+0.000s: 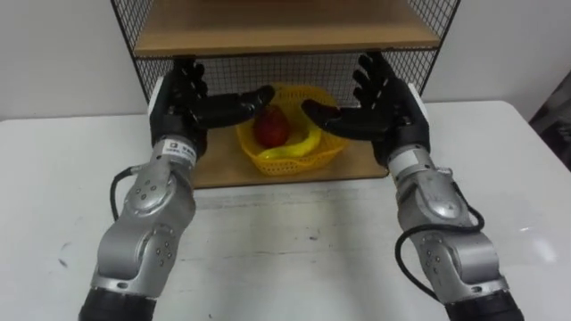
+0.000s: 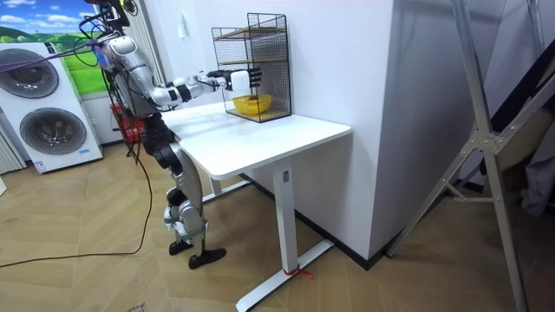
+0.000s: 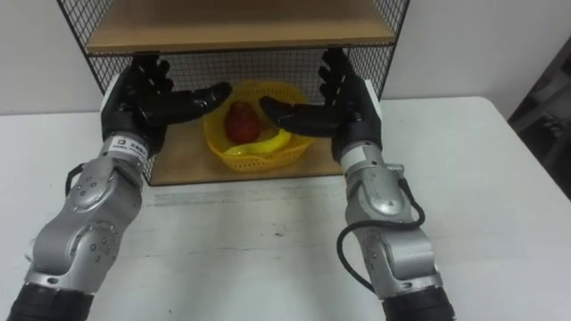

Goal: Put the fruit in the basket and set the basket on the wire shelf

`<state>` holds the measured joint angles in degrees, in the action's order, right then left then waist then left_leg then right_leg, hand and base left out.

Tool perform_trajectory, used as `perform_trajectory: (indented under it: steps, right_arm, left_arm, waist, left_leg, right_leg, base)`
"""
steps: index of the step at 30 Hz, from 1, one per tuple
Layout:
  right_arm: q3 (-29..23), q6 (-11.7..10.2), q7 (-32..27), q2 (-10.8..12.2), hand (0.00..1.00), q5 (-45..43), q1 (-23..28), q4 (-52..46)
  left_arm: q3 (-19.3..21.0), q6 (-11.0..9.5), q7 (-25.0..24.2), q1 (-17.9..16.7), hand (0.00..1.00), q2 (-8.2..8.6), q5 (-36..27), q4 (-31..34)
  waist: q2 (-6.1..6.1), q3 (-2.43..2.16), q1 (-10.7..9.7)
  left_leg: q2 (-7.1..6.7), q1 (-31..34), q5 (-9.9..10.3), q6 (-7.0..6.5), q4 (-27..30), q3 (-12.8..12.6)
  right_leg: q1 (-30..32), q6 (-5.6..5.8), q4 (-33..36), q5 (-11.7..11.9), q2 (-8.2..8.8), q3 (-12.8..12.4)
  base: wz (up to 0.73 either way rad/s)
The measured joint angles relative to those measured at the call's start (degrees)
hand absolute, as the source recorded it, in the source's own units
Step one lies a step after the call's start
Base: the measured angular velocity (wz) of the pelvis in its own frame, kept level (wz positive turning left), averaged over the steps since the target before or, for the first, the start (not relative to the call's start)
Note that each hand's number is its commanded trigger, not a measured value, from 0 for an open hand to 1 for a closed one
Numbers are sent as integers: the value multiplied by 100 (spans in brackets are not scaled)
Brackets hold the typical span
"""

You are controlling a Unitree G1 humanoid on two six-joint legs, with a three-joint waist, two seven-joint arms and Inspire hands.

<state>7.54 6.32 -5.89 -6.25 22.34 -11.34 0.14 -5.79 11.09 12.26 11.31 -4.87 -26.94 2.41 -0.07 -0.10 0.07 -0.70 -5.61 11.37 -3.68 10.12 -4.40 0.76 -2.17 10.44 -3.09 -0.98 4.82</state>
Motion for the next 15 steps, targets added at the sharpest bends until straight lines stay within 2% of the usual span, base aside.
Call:
perform_trajectory:
  steps: [6,10,12,14,15]
  right_arm:
    - [38,-62,387,2,0,56,745,-578]
    - [60,-138,569,-10,0,-12,1172,-610]
    - [74,-181,580,-49,0,-142,1287,-676]
    - [137,-390,646,-102,0,-254,1507,-933]
    - [154,-465,664,-96,0,-263,1589,-1028]
  left_arm:
    - [-369,-144,-343,-839,0,-53,8,597]
    - [-468,-421,-473,-1472,0,-87,-65,686]
    - [-506,-494,-553,-1629,0,-149,-50,686]
    - [-596,-757,-673,-1824,0,-227,-69,727]
    - [-621,-824,-693,-1898,0,-249,-91,772]
  waist:
    - [-2,-1,-41]
    - [0,-2,-109]
    - [-1,-1,-130]
    - [-1,0,-113]
    - [-2,1,-114]
  left_leg:
    - [0,1,0,3,2,-5]
    - [-1,26,0,3,-6,-10]
    - [0,30,-1,4,-5,-8]
    - [-1,29,-2,6,-8,-5]
    - [-1,25,-2,6,-11,-5]
  right_leg:
    - [-8,10,4,-9,-1,-14]
    - [29,16,20,-39,-4,-20]
    - [32,14,17,-38,-10,-14]
    - [33,13,17,-37,-18,-24]
    - [33,14,17,-37,-20,-27]
  base:
    - [0]
    - [0]
    - [0]
    - [0]
    - [0]
